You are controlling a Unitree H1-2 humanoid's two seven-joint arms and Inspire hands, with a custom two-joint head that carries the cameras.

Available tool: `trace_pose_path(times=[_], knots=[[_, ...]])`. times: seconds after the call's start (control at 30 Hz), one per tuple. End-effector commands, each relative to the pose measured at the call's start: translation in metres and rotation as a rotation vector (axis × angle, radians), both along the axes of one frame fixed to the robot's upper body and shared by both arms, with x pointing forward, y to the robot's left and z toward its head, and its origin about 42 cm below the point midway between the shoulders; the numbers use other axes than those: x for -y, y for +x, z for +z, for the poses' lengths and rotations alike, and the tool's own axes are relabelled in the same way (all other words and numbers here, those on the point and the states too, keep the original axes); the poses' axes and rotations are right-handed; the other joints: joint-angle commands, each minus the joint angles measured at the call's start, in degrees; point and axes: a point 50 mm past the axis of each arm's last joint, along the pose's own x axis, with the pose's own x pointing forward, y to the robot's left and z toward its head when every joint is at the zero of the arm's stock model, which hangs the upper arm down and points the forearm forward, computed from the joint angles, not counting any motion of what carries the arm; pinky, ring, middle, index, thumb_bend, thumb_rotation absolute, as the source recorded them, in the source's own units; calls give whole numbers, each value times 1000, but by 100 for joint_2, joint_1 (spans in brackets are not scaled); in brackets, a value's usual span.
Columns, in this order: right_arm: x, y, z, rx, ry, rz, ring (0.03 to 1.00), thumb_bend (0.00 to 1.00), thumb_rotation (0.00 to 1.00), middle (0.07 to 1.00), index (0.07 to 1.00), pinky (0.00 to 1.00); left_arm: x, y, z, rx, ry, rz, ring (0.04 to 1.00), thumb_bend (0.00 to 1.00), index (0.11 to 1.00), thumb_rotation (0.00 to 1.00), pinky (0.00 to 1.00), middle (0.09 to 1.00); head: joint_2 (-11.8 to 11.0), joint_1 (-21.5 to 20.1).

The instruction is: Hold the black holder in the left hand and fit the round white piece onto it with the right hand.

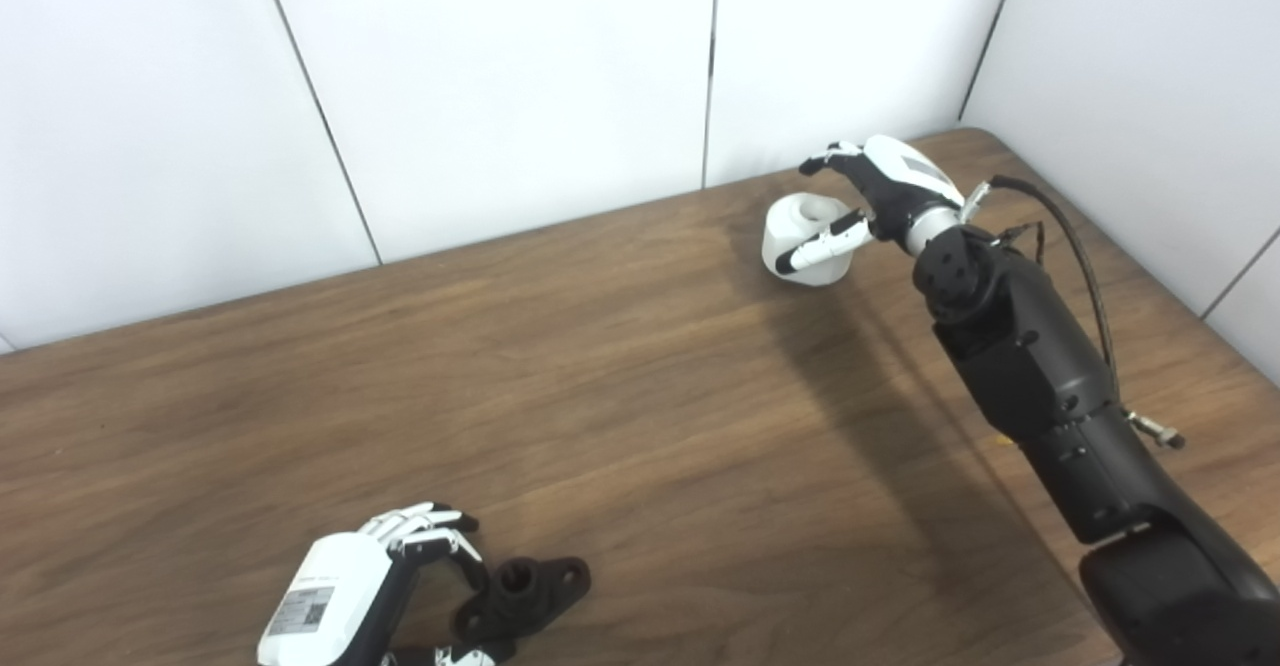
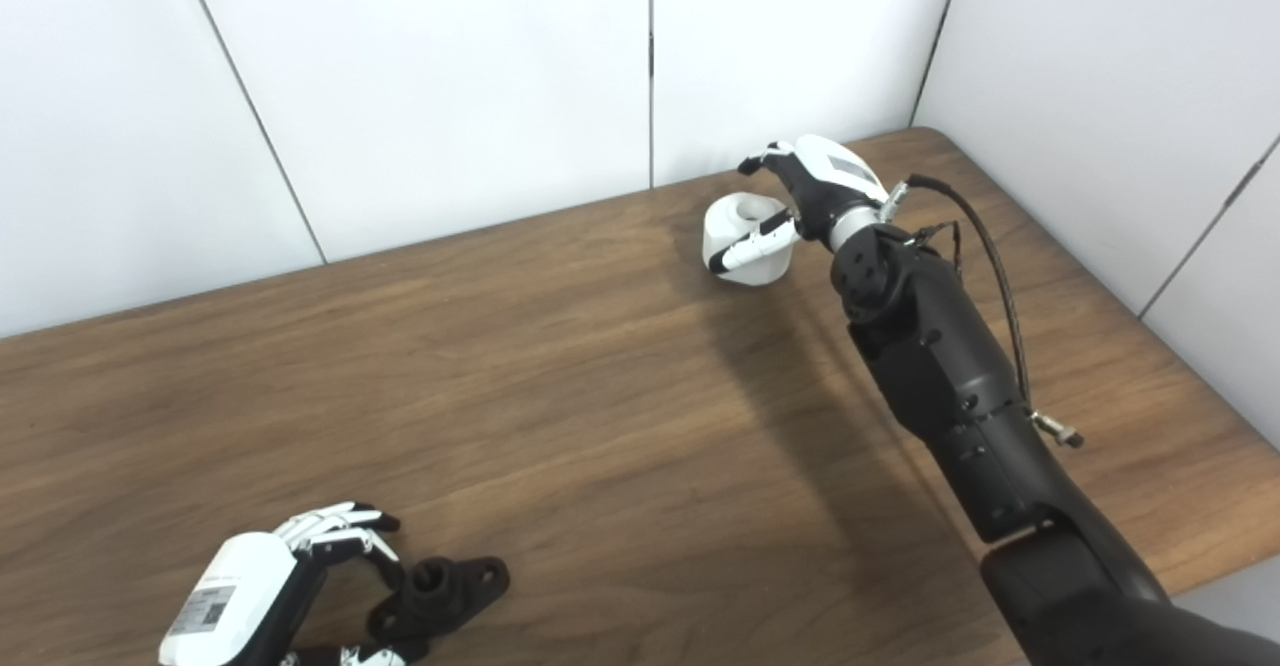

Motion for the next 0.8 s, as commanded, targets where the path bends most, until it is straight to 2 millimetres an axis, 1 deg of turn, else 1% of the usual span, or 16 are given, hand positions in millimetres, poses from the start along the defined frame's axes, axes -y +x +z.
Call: trace_pose_path(times=[0.0, 0.43, 0.77], knots=[[3, 8, 26, 60, -37, -11, 1000, 947, 342, 957, 827, 1000, -10, -7, -13, -66, 84, 23, 832, 518, 487, 52, 820, 768, -2, -7], [13, 12, 21, 40, -46, -50, 1000, 899, 350, 946, 821, 1000, -10, -8, -11, -73, 78, 26, 835, 518, 487, 51, 829, 767, 9, -26], [17, 8, 20, 43, -59, -54, 1000, 882, 340, 932, 771, 1000, -10, -8, -11, -72, 79, 29, 843, 518, 487, 52, 831, 774, 28, -45]])
